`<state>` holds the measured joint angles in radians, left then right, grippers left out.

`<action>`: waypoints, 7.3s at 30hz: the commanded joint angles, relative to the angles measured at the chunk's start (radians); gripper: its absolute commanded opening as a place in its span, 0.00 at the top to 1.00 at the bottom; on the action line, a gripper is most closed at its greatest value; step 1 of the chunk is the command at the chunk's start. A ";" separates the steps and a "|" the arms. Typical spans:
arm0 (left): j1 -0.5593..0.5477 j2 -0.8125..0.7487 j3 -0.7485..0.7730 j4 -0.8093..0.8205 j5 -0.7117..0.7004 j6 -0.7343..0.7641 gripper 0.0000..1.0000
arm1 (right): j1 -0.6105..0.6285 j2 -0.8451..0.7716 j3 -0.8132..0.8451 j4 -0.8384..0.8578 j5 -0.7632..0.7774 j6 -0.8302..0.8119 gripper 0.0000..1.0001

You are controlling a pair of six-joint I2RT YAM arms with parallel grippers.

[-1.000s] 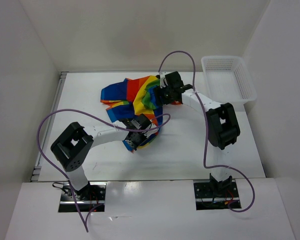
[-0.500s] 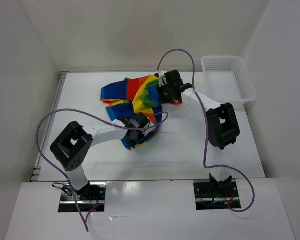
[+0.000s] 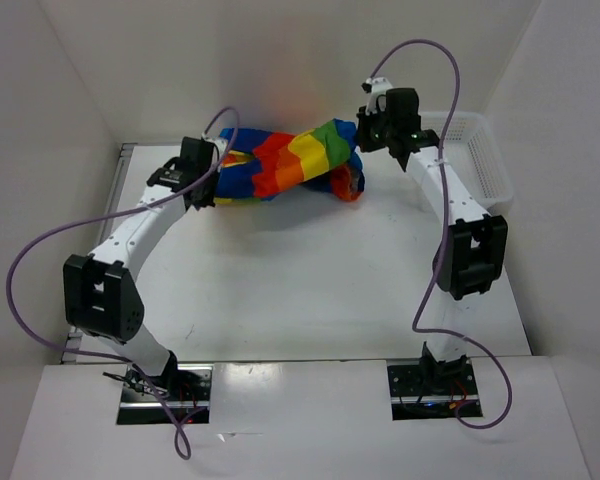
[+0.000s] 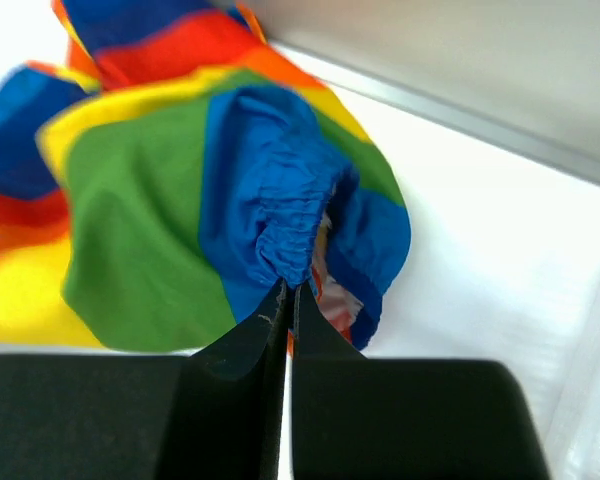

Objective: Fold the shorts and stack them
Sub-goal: Flatten the shorts out, then fold the shorts

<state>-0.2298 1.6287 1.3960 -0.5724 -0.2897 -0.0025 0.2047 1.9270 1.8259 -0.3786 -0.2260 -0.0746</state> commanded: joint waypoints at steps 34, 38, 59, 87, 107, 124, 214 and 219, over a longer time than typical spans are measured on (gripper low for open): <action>0.139 0.132 1.098 -0.084 -0.056 0.002 1.00 | -0.048 -0.574 -0.074 0.003 -0.265 0.382 1.00; 0.129 0.357 1.187 -0.098 0.017 0.002 1.00 | -0.094 -0.383 -0.043 0.036 -0.144 0.341 1.00; -0.019 0.714 1.583 -0.671 0.231 0.002 1.00 | -0.157 -0.163 -0.174 0.033 -0.044 0.095 1.00; -0.608 0.040 0.106 -0.643 0.416 0.002 0.97 | -0.306 -0.568 -0.632 -0.296 0.033 -0.205 1.00; -0.689 0.243 0.247 -0.581 0.615 0.002 0.34 | -0.324 -0.573 -0.801 -0.272 0.306 -0.287 0.63; -0.793 0.335 -0.070 -0.038 0.374 0.002 0.00 | -0.314 -0.603 -0.867 -0.197 0.214 -0.271 0.20; 0.030 0.129 -0.288 0.082 -0.083 0.002 0.24 | -0.059 -0.154 -0.537 -0.204 -0.121 0.068 0.21; 0.010 0.151 -0.301 0.104 -0.081 0.002 0.29 | -0.059 -0.154 -0.547 -0.214 -0.162 0.045 0.21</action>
<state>-0.2108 1.7645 1.1114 -0.5056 -0.3626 -0.0029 0.1463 1.7756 1.2934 -0.6125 -0.3485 -0.0177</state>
